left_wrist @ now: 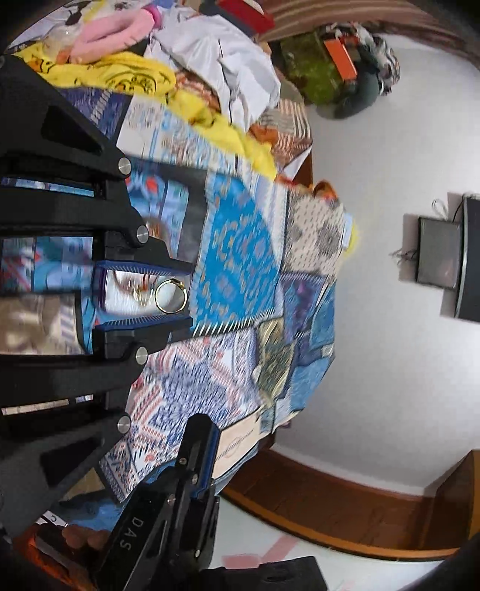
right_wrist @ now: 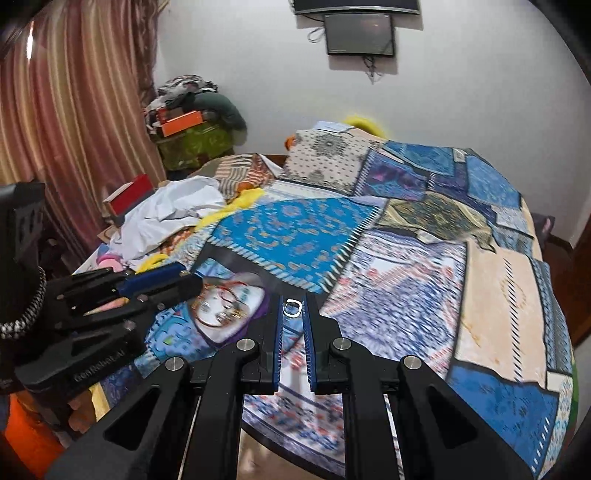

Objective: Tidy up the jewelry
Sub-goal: 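Drop the ring into the heart tin with the left gripper while the right gripper drops its ring in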

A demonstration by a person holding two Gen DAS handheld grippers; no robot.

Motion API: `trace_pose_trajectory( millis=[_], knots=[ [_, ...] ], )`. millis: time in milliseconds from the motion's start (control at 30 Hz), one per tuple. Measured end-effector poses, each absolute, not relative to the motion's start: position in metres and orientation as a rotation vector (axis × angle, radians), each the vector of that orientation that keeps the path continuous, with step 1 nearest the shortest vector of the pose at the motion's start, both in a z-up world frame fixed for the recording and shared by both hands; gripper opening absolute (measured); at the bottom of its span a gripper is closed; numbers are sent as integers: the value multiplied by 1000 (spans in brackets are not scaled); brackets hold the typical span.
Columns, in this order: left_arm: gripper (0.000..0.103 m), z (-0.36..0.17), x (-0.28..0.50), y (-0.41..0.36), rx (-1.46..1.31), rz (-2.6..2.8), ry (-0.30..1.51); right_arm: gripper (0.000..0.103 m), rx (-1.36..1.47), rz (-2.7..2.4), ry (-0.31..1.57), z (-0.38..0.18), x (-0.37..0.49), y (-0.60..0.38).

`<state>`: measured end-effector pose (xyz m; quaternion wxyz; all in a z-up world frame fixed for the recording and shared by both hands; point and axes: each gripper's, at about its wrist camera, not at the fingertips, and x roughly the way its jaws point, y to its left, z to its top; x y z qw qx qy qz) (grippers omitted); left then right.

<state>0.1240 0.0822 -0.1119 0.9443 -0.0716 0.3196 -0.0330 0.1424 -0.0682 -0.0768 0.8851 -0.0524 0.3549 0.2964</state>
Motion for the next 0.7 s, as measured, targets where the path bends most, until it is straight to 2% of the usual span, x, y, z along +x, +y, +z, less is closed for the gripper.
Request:
trace_pose_trajectory(
  millis=[300,700],
  knots=[
    [20,-116,122,119,-184,-10,639,9,-128,686,738,-82,149,-33],
    [20,-156,138,116,-231,-84,725,9,-173,735,848,-121,156,-5]
  ],
)
